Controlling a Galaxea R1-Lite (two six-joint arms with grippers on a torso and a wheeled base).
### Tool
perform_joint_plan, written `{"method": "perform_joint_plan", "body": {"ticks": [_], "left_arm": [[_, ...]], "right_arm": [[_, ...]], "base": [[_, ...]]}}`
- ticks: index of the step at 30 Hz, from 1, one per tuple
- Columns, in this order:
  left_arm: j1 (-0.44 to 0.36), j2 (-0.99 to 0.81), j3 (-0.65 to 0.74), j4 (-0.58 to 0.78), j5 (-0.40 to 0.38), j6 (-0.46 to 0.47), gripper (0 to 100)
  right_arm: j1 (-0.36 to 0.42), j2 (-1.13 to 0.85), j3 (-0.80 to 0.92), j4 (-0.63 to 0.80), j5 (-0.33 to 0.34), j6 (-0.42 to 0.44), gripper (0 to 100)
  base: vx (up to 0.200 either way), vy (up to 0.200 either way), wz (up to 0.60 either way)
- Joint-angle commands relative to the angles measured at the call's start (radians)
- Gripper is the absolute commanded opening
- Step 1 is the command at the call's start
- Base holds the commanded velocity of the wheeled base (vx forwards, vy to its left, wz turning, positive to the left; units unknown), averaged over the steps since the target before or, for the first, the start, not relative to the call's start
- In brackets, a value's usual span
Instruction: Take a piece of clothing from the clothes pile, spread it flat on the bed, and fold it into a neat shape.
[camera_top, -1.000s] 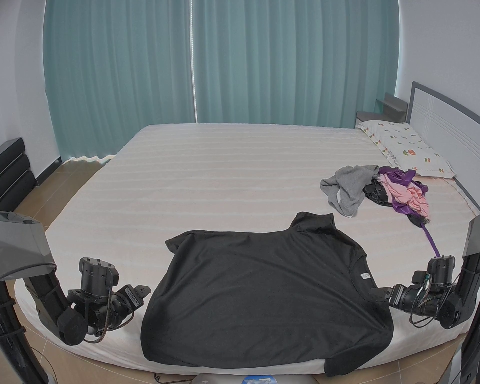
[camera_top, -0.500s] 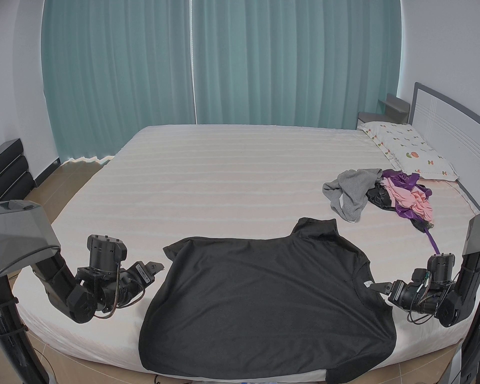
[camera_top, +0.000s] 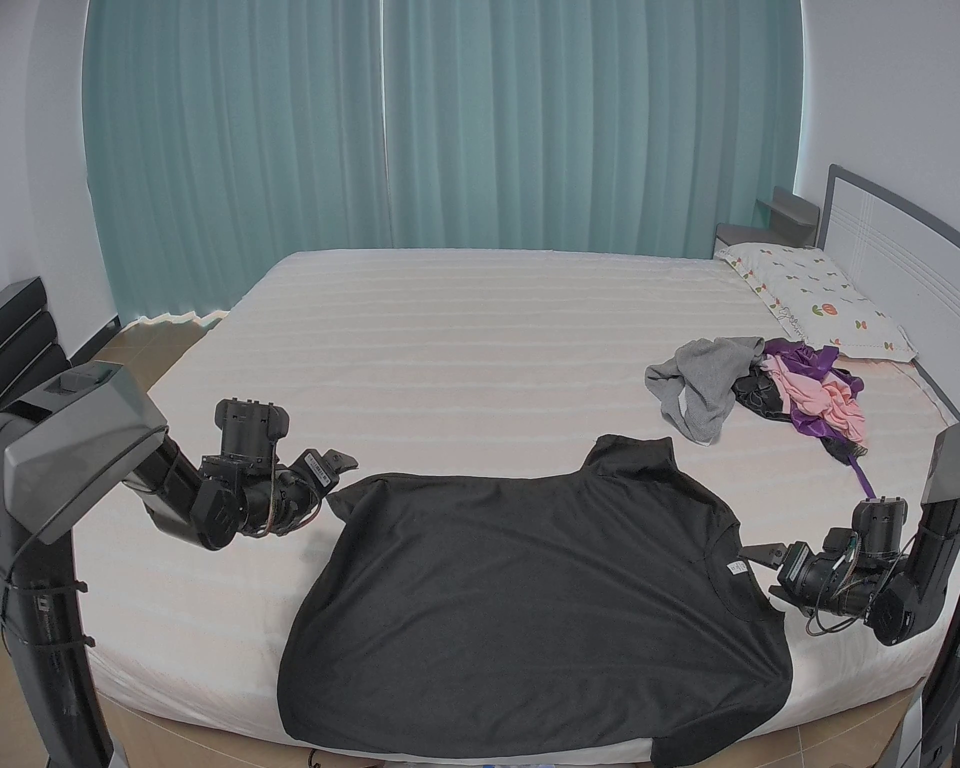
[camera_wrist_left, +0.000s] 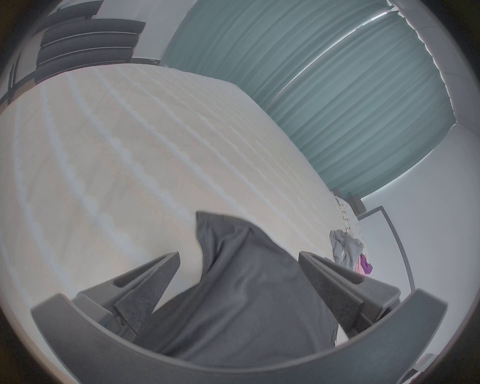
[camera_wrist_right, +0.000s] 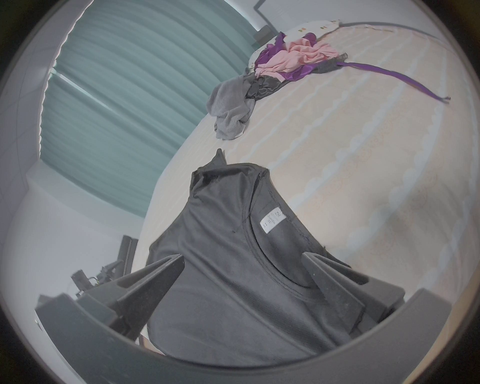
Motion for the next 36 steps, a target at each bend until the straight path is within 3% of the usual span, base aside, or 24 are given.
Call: {"method": "perform_joint_plan", "body": {"ticks": [1,6,16,27,28,36], "left_arm": [[0.042,0.236,-0.255,0.07,-0.024,0.01,100],[0.053,0.27,-0.371,0.156,-0.024,0.017,100],[0.056,0.293,-0.382,0.158,-0.003,0.032,100],[0.039,0.32,-0.442,0.162,-0.006,0.035,100],[0.039,0.324,-0.443,0.162,-0.006,0.035,0],[0.044,0.33,-0.454,0.164,0.007,0.033,0]], "right_arm": [[-0.009,0.037,-0.079,-0.013,0.002,0.117,100],[-0.009,0.077,-0.082,-0.041,0.002,0.12,100],[-0.023,0.204,-0.108,-0.162,-0.002,0.169,100],[-0.023,0.209,-0.106,-0.174,-0.001,0.177,100],[-0.024,0.209,-0.106,-0.173,-0.001,0.177,100],[-0.023,0.212,-0.098,-0.191,-0.001,0.177,100]], "base": [[0.0,0.0,0.0],[0.0,0.0,0.0],[0.0,0.0,0.0],[0.0,0.0,0.0],[0.0,0.0,0.0],[0.0,0.0,0.0]]}}
